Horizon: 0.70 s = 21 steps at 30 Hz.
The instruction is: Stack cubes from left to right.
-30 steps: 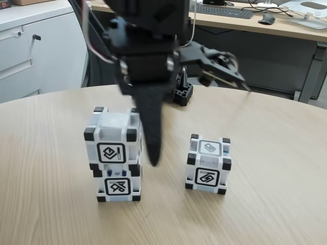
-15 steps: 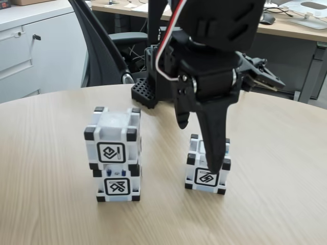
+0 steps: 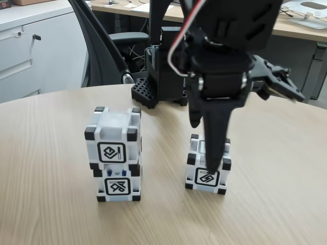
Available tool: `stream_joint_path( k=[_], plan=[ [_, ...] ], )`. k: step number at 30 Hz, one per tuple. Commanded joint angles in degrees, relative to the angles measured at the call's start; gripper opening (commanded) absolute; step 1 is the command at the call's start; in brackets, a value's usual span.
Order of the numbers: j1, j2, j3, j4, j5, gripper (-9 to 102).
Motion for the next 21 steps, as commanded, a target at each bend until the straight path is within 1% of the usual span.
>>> stream_joint_path(
  k=[1,6,12,17,21],
  plan=[
    [-0.3,0.2,-0.4,-0.1,2.7,34],
    [-2.8,0.2,-0.4,-0.2,4.3,34],
    [-3.2,0.2,-0.4,-0.2,4.2,34],
    [-7.2,0.9,-0.3,-0.2,4.9,34],
    [-7.7,1.2,-0.3,-0.2,5.8,33]
  ],
)
